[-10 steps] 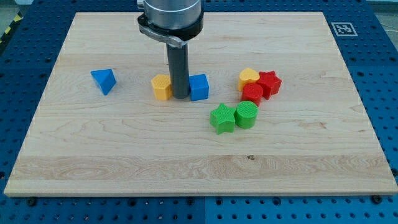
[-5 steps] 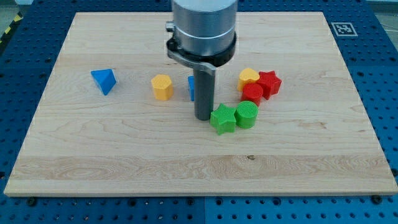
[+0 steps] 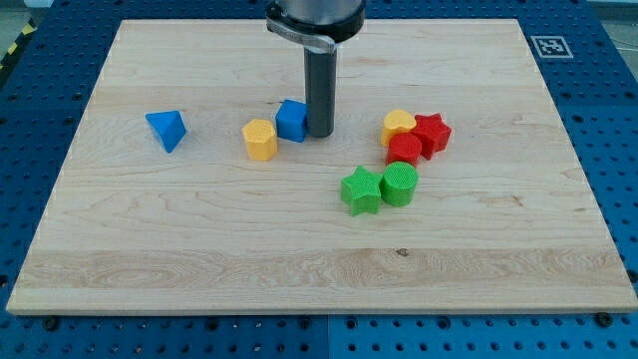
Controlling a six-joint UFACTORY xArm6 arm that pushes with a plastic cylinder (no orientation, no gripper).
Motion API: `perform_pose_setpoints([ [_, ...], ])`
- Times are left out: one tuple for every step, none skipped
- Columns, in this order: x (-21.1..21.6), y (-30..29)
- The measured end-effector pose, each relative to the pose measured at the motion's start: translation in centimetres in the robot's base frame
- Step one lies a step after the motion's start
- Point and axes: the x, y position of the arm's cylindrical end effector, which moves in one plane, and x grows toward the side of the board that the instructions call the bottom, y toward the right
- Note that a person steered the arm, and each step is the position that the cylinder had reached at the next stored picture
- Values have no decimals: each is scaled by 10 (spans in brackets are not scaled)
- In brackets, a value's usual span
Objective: Place the blue cube in between the blue triangle and yellow hexagon
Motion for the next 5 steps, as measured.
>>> perform_pose_setpoints([
  [-18, 0],
  [-24, -10],
  [-24, -30],
  [-24, -54],
  [-16, -67],
])
